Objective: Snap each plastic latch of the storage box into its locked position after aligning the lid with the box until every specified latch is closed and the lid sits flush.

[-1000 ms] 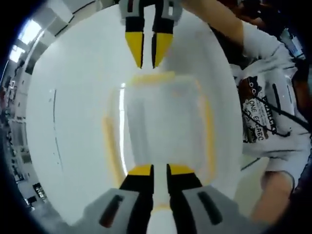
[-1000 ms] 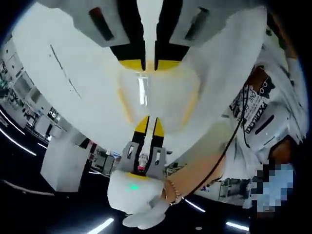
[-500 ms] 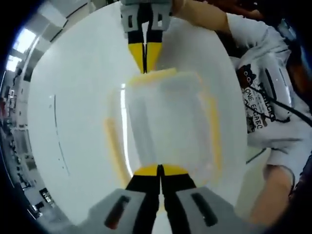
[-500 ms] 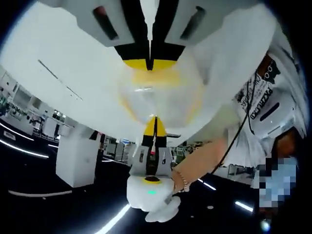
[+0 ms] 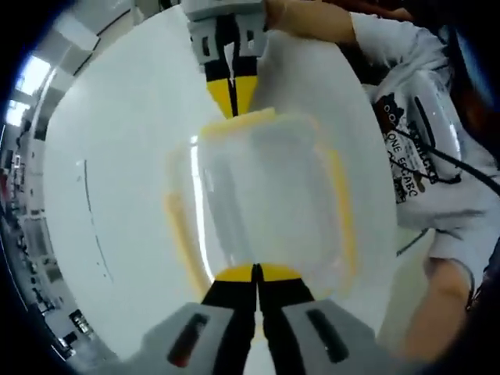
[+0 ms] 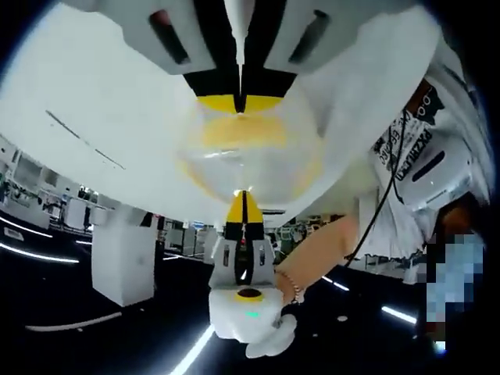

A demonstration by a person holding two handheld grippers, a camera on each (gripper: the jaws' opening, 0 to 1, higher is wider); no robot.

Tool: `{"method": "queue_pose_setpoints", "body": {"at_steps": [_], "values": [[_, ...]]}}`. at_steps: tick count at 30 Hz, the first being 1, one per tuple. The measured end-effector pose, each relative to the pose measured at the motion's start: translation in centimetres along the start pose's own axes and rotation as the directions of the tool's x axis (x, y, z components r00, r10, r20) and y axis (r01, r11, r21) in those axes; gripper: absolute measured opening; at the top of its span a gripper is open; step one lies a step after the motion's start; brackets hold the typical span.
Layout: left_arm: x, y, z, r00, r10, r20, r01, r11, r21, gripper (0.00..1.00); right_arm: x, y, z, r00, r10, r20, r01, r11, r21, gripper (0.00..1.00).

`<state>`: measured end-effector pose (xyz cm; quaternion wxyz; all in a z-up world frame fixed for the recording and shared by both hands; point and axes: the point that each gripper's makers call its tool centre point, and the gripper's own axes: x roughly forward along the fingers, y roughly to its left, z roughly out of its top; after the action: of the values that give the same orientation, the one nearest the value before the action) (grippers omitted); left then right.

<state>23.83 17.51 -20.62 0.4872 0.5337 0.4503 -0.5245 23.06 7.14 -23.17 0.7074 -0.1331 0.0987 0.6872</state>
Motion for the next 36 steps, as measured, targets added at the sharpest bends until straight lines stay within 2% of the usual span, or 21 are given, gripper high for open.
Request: {"method": "queue_pose_setpoints", "body": {"at_steps": [3,9,12,16,19,36], "values": [[-0.02,0.09,0.04,1.0,0.011,0.008,-0.011,1.0,0.001,0.0,-0.2,-0.09,-0.03,1.0,-0.001,0.0,0.001,1.0,-0.009,0.0],[-0.01,0.3,0.15,1.0,0.014,0.027,-0.013,1.0,-0.01,0.0,-0.82,-0.7,0.33,0.999,-0.013,0.05,0.012,1.0,0.005,0.0],[0.14,0.18,0.23,1.0,0.014,0.026,-0.014,1.0,-0.014,0.0,-0.64,-0.68,0.0,1.0,-0.011,0.024,0.012,0.999,-0.032,0.0],[0.22,0.17,0.27,0.999,0.022,0.034,-0.022,1.0,-0.015,0.0,-0.66,-0.48,0.54,0.998,0.005,0.064,-0.003,1.0,-0.029,0.0],[0.3,0.14,0.29,0.998,0.023,0.051,-0.022,0.999,-0.024,0.0,-0.51,-0.73,0.14,0.999,-0.015,0.05,0.017,0.999,-0.043,0.0],[0.6,-0.11,0.24,0.997,0.033,0.075,-0.029,0.998,-0.061,0.0,-0.2,-0.65,0.04,0.995,0.025,0.1,-0.026,1.0,0.002,0.0]]}}
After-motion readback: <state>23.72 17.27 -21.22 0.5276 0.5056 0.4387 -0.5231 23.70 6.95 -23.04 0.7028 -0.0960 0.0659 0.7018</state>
